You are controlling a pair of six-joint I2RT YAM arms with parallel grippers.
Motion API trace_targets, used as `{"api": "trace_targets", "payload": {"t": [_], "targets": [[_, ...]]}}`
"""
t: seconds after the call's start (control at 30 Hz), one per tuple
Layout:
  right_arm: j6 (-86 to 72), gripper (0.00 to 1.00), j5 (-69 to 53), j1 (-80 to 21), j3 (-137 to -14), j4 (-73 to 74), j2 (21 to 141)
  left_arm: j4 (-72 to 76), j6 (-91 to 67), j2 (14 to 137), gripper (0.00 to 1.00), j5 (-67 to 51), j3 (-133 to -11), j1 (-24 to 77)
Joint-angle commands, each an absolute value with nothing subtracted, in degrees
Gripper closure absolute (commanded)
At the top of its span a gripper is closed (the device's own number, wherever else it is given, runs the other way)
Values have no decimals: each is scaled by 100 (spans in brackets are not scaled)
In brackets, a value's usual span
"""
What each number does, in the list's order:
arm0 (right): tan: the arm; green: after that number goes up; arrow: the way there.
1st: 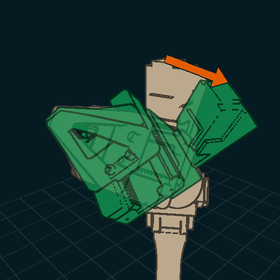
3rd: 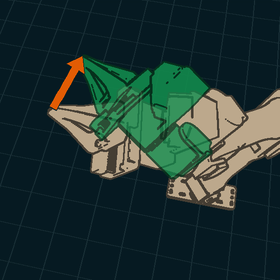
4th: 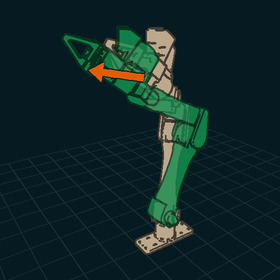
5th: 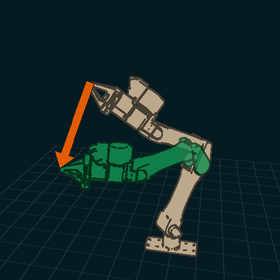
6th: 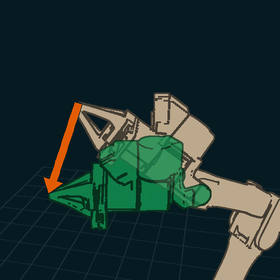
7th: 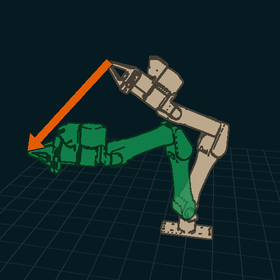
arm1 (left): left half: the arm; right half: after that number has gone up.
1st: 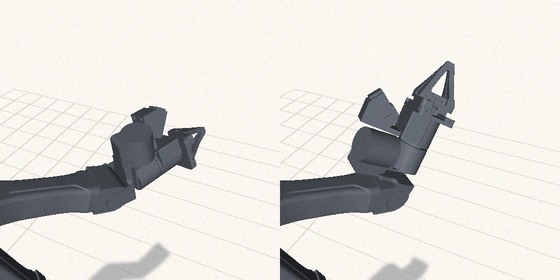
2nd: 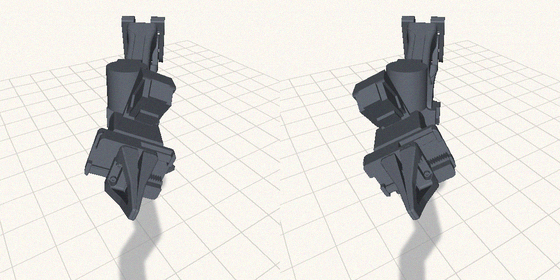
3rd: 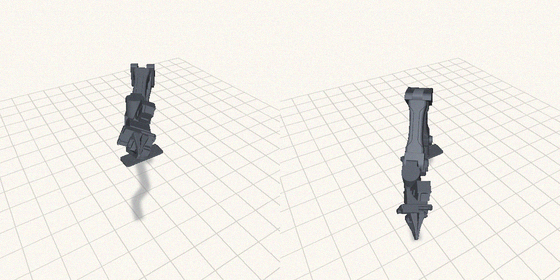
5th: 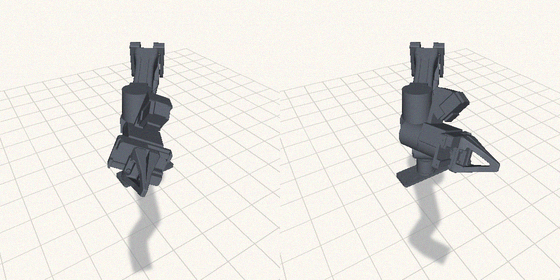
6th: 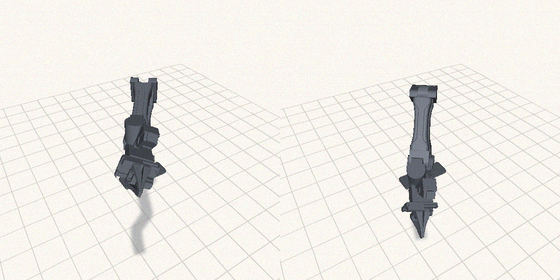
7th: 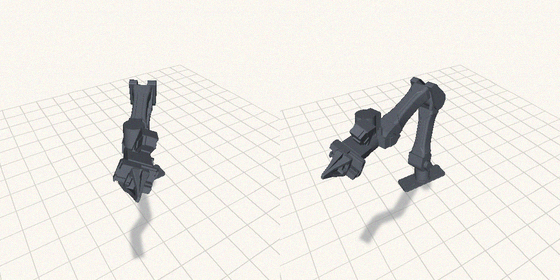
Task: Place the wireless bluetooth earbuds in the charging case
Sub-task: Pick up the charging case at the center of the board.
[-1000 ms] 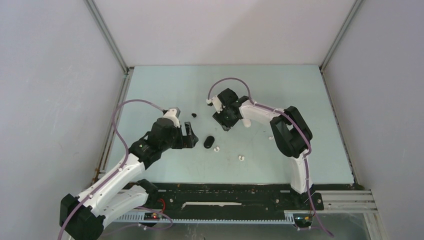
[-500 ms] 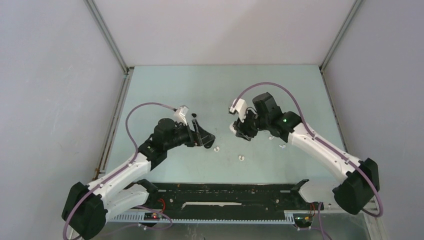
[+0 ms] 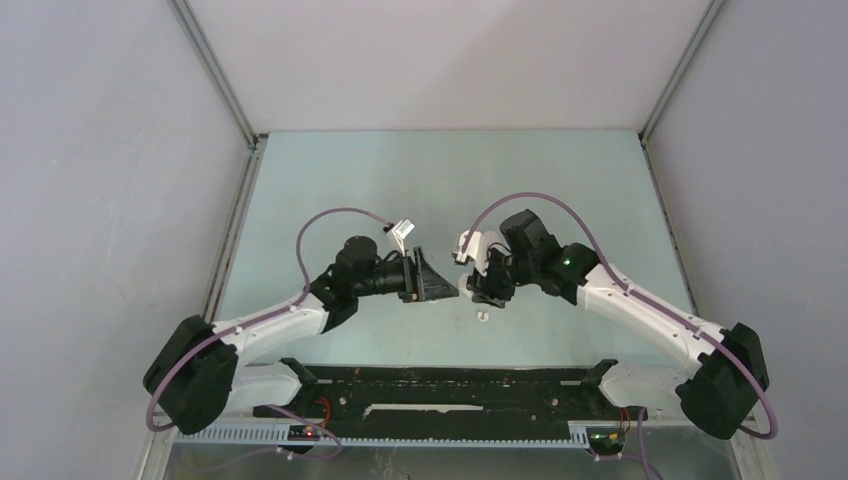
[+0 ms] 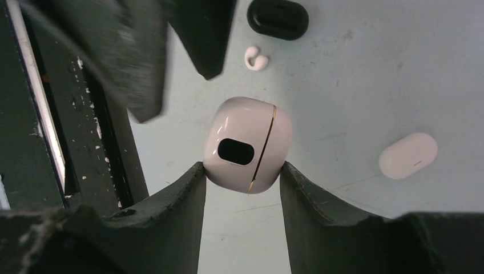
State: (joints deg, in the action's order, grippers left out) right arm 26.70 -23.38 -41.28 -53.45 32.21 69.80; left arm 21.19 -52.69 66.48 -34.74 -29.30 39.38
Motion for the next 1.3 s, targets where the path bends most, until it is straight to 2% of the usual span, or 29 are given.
{"api": "trace_targets", "payload": {"t": [0.0, 0.27, 0.5, 0.9, 0.97, 1.03, 1.1, 1.17, 1.27], "targets": [[2855, 60, -2538, -4262, -5287, 3010, 6620, 2521, -5689, 7147, 34, -3650, -3234, 3968], [2900, 60, -2619, -4272, -5204, 3041, 6590, 3715, -6293, 7709, 42, -4175, -3243, 4012], [2918, 60, -2638, -4310, -5203, 2998, 6627, 3788, -6358, 7831, 54, -4309, -3284, 4068], [2978, 60, -2628, -4367, -5203, 3036, 6609, 3788, -6403, 8201, 60, -4473, -3429, 4117], [2996, 60, -2628, -4361, -5203, 3047, 6622, 3788, -6392, 8225, 64, -4489, -3445, 4122], [3002, 59, -2619, -4362, -5199, 3067, 6640, 3794, -6341, 8233, 73, -4529, -3458, 4144], [3004, 56, -2579, -4356, -5155, 3021, 6615, 3797, -6258, 8212, 81, -4574, -3454, 4154], [2886, 45, -2628, -4275, -5125, 2966, 6535, 3821, -6130, 8178, 86, -4576, -3412, 4170], [2526, 29, -3425, -3714, -5132, 2928, 6241, 3974, -5834, 8019, 91, -4545, -3266, 4187]]}}
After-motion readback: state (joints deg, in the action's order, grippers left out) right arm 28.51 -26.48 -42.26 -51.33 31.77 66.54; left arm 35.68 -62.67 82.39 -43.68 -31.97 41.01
